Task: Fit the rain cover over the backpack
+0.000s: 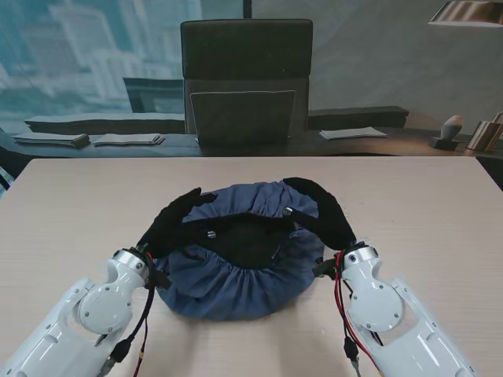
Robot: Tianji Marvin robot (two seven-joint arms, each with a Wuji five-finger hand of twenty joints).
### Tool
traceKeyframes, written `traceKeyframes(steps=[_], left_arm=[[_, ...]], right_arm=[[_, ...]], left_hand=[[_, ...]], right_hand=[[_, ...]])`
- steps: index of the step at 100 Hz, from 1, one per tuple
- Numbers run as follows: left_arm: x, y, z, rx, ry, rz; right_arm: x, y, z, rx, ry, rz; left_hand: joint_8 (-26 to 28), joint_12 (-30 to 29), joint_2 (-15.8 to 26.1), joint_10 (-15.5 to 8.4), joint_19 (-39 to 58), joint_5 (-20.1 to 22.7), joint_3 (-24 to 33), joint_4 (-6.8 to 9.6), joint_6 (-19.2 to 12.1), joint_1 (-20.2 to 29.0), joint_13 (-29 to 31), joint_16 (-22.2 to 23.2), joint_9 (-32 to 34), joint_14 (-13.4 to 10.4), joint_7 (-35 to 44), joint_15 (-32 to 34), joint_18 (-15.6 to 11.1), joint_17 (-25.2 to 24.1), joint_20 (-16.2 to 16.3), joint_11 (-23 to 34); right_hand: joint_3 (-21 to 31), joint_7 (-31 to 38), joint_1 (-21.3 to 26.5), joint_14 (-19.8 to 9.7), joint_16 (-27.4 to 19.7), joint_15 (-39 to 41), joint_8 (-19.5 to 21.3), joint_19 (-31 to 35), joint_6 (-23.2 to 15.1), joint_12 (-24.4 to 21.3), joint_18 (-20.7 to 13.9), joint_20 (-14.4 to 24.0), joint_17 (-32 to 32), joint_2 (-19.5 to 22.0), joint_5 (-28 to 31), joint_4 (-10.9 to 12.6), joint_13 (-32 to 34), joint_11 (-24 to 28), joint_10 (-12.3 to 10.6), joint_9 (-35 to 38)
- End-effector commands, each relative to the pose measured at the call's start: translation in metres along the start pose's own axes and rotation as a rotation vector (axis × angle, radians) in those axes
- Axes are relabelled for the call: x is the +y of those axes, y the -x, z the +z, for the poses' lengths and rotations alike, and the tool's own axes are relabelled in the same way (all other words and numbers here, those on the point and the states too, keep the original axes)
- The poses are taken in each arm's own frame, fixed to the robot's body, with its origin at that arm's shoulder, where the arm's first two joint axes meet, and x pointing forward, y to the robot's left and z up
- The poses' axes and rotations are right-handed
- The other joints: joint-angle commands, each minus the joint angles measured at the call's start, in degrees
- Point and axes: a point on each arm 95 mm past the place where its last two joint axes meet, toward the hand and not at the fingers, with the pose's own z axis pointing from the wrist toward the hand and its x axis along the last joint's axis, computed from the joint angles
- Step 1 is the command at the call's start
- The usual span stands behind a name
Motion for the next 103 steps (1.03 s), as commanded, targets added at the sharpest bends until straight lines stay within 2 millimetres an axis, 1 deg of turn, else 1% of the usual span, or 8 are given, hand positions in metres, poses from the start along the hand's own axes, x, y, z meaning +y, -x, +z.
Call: traceKeyframes(steps=[1, 9, 14, 34, 43, 62, 69, 103], left_arm=[[0.008, -0.001, 0.003, -0.009, -0.008, -0.07], [0.009, 0.003, 0.004, -0.019, 0.004, -0.061], [0.009, 0.006, 0.004, -0.026, 0.01, -0.052], [0.011, 0.01, 0.007, -0.048, 0.012, -0.079], [0.011, 0.011, 0.007, -0.045, 0.01, -0.078], [0.011, 0.011, 0.005, -0.055, 0.026, -0.083], [0.01, 0.012, 0.005, -0.053, 0.019, -0.07], [0.011, 0.013, 0.007, -0.058, 0.026, -0.071]], right_arm=[[-0.017, -0.002, -0.006, -0.037, -0.037, 0.02], [-0.022, -0.002, -0.006, -0.071, -0.043, 0.065], [-0.023, -0.001, -0.006, -0.084, -0.045, 0.075], [-0.024, 0.002, -0.006, -0.096, -0.047, 0.049], [-0.024, 0.002, -0.007, -0.101, -0.046, 0.044], [-0.024, 0.003, -0.007, -0.104, -0.045, 0.034], [-0.024, 0.003, -0.008, -0.105, -0.044, 0.034], [-0.024, 0.003, -0.009, -0.108, -0.044, 0.033]], left_hand=[[-1.6, -0.2, 1.4, -0.2, 1.6, -2.1, -1.7, 1.73, 1.6, 0.5, -1.2, 0.0, -0.9, -0.6, -2.4, 0.4, -1.7, -0.4, -0.2, -0.8], [-1.7, 0.1, 1.7, -0.3, 2.4, -1.9, -1.7, 1.69, 2.0, 0.3, -1.1, 0.3, -0.7, -0.4, -2.8, 1.1, -1.3, -0.4, 0.2, -0.4], [-1.3, 0.4, 1.8, -0.4, 3.2, -1.7, -1.6, 1.67, 1.9, 0.4, -1.0, 0.6, -0.6, -0.2, -2.1, 1.7, -1.1, -0.5, 0.5, 0.1], [0.2, 0.7, 1.6, -0.5, 3.6, -1.8, -1.2, 1.71, 3.3, 1.2, -0.9, 0.5, -0.3, -0.2, 0.7, 2.0, -0.7, -0.6, 0.5, 0.8], [0.9, 0.9, 1.6, -0.6, 4.1, -1.8, -1.1, 1.64, 2.9, 1.2, -0.8, 0.6, -0.1, -0.2, 2.1, 2.4, -0.6, -0.7, 0.8, 1.3], [2.3, 1.0, 1.5, -0.3, 4.3, -2.1, -0.8, 1.66, 3.4, 1.5, -0.9, 0.5, 0.1, 0.0, 4.8, 2.4, -0.3, -0.7, 0.7, 2.1], [2.8, 1.1, 1.5, -0.3, 5.4, -2.2, -0.6, 1.66, 3.5, 1.4, -0.7, 0.7, 0.4, 0.1, 5.8, 3.0, -0.2, -0.7, 1.3, 2.9], [2.7, 0.7, 1.5, -0.5, 5.3, -2.2, -0.4, 1.65, 3.2, 1.4, -0.8, 0.4, 0.4, 0.0, 5.7, 2.7, -0.2, -0.9, 1.1, 2.8]], right_hand=[[-0.5, 0.3, 0.5, -3.0, -1.2, -1.7, -1.7, 0.2, 0.6, -1.2, -3.3, -2.9, -0.1, 0.8, -2.3, 1.4, -1.9, -1.1, -0.4, -1.9], [0.2, 0.6, 1.4, -3.4, -1.3, -1.9, -1.8, 0.1, -0.3, -1.2, -3.7, -3.6, -0.1, 0.8, -2.0, 1.2, -2.0, -1.2, -0.5, -1.9], [0.4, 0.8, 1.4, -3.1, -1.4, -2.0, -1.8, 0.2, -1.0, -1.2, -3.2, -3.9, -0.1, 0.8, -1.7, 1.1, -2.0, -1.2, -0.3, -1.8], [1.2, 1.4, 1.8, -2.7, -1.4, -1.9, -1.8, 0.9, -2.3, -1.2, -2.4, -4.2, -0.2, 0.7, -0.6, 0.9, -1.7, -1.1, 0.0, -1.1], [1.4, 1.4, 1.8, -2.3, -1.4, -1.8, -1.8, 1.2, -2.1, -1.2, -2.3, -4.3, -0.3, 0.6, -0.2, 0.9, -1.5, -1.1, 0.2, -0.9], [1.7, 1.5, 1.9, -2.0, -1.3, -1.6, -1.9, 1.6, -2.5, -1.2, -2.0, -4.3, -0.4, 0.5, 0.4, 0.9, -1.4, -1.2, 0.5, -0.6], [1.8, 1.5, 1.9, -1.9, -1.2, -1.5, -1.9, 1.8, -2.4, -1.2, -1.9, -4.3, -0.4, 0.5, 0.5, 0.9, -1.5, -1.2, 0.5, -0.7], [1.9, 1.6, 2.1, -1.8, -1.1, -1.3, -1.8, 2.1, -2.4, -1.1, -1.8, -4.3, -0.6, 0.2, 0.6, 1.0, -1.5, -1.0, 0.6, -0.6]])
